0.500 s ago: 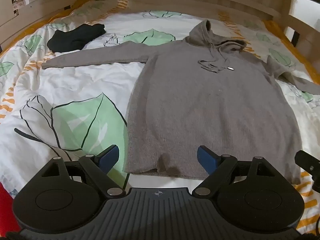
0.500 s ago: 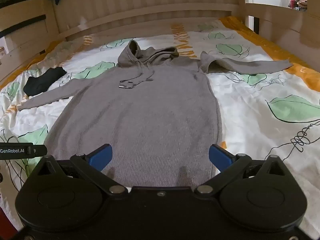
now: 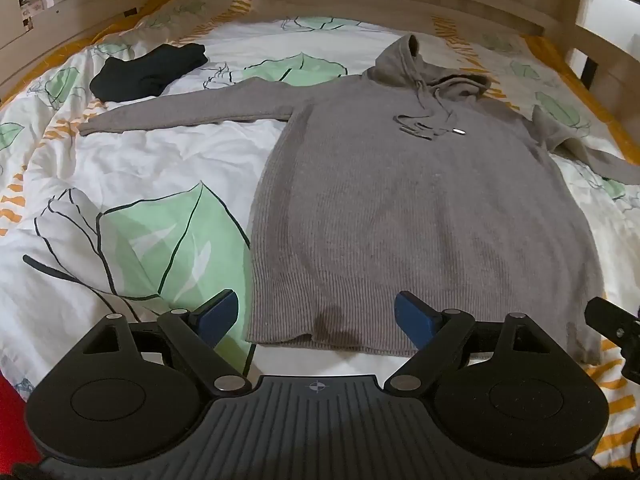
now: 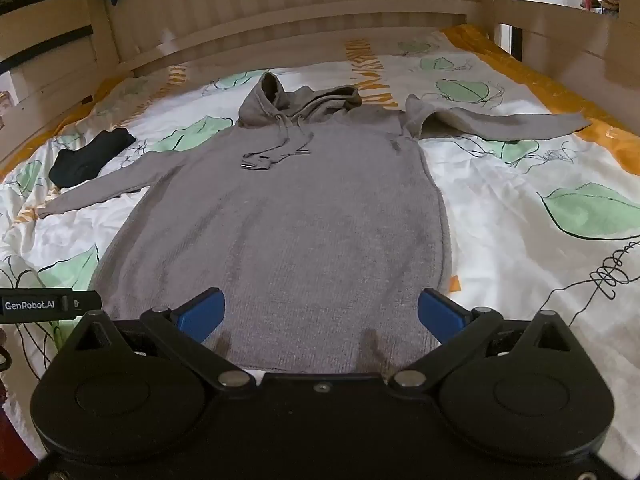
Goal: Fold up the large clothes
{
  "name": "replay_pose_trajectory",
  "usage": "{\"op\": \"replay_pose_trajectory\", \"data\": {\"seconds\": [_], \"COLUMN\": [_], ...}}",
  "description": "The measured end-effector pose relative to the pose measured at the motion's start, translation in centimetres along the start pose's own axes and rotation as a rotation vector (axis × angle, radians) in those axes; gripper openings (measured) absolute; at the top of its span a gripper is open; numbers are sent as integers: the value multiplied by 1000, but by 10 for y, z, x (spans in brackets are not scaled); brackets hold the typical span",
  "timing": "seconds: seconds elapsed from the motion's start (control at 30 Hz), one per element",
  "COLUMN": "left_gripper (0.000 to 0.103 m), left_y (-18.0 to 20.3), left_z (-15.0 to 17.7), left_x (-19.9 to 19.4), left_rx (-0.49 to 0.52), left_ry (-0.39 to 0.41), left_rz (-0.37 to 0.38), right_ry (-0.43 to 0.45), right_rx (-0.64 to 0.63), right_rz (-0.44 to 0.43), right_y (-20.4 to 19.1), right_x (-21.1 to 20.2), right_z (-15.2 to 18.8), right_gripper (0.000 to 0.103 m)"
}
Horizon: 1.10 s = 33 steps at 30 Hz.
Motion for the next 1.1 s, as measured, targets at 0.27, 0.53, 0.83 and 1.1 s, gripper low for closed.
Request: {"op": "replay_pose_trajectory", "data": {"seconds": [0.27, 0.53, 0.83, 1.1], "left_gripper": [85, 85, 85, 85], "left_y": [-1, -1, -1, -2], "left_z": [0, 0, 2, 3], "left_x": [2, 3, 6, 8], "left_rx": [2, 1, 0, -5], "left_ry": [-2, -3, -15, -24], "left_rz": [-2, 0, 4, 5], "right_ry": [-15, -18, -24, -28], "right_rx": [-3, -5, -3, 1], "right_rz": [-17, -23, -30, -44], "right_y": [3, 1, 0, 0], "right_x": [2, 4, 6, 9], "right_z": [-8, -8, -8, -6], "right_gripper": [102, 102, 102, 102]}}
Point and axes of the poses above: each gripper's, at about its wrist camera, not at the fingertips, and x roughly the way its jaws point, y to its right, z to its underside, the point moved 2 cm from there along x, roughly the way its jaws point, and after that the axes turned 11 degrees about -x, right-handed, at the moved point
